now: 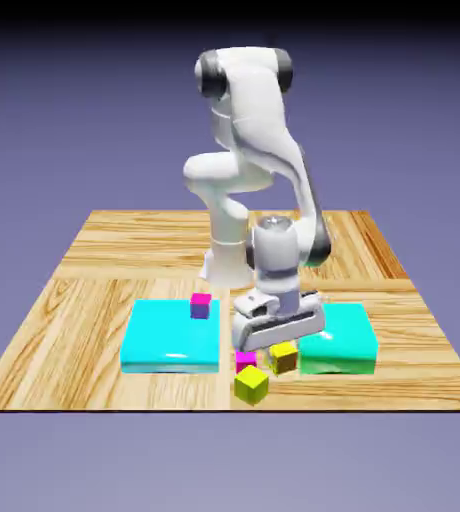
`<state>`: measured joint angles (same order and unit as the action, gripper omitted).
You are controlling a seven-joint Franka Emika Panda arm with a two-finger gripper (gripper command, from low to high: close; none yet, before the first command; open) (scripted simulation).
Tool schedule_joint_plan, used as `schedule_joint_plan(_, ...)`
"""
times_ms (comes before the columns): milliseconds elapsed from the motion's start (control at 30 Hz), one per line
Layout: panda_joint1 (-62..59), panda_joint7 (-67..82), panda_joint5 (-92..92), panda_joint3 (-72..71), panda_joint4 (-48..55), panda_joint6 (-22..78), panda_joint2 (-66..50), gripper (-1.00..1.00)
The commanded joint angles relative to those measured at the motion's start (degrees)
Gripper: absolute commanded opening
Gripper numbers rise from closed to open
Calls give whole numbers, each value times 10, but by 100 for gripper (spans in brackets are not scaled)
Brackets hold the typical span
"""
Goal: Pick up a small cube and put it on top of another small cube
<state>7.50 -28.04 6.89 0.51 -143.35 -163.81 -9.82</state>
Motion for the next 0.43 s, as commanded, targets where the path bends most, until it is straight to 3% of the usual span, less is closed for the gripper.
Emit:
schedule_joint_plan(0, -9, -9, 0, 8, -15, 6, 21, -100)
schedule_joint_plan(267, -30, 11, 24, -19, 14, -85, -99, -100)
schedule_joint_plan(300, -30, 11, 24, -19, 14, -85, -99, 100)
schedule_joint_plan(400, -23, 4, 16, -10, 4, -54, -57, 100)
